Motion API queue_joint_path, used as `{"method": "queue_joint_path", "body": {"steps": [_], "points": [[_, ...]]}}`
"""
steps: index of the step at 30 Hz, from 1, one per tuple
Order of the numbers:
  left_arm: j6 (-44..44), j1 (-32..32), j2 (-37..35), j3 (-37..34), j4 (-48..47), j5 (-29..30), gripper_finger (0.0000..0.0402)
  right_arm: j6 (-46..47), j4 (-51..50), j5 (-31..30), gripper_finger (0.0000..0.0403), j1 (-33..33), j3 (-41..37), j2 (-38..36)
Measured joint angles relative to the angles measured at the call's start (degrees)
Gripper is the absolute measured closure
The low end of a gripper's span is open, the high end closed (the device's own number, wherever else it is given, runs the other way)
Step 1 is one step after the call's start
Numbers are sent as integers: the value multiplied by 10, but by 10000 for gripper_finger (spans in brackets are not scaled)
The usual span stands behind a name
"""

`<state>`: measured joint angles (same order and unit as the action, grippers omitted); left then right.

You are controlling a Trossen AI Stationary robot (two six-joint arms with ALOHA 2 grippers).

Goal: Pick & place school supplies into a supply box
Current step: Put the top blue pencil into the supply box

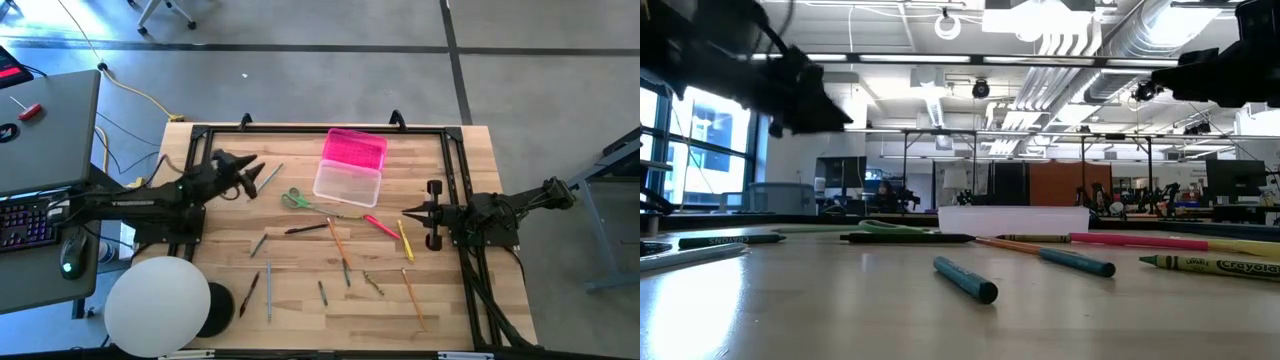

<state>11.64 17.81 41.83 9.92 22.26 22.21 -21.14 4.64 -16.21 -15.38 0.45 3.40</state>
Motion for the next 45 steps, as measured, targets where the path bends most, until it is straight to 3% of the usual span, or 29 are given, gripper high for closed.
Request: {"method": "queue_joint_path", "body": {"steps": [7, 18, 29, 36, 45], "points": [[51, 50, 166, -1, 33, -9, 176, -5, 61, 50, 402, 0, 0, 0], [45, 55, 372, 1, 190, -11, 181, -40, 49, 14, 402, 0, 0, 0], [54, 59, 517, 23, 227, -4, 181, -39, 30, 11, 402, 0, 0, 0], [79, 58, 603, 39, 273, 35, 189, -39, 28, 8, 402, 0, 0, 0], [122, 57, 661, 38, 342, 60, 221, -33, 25, 0, 402, 0, 0, 0]]}}
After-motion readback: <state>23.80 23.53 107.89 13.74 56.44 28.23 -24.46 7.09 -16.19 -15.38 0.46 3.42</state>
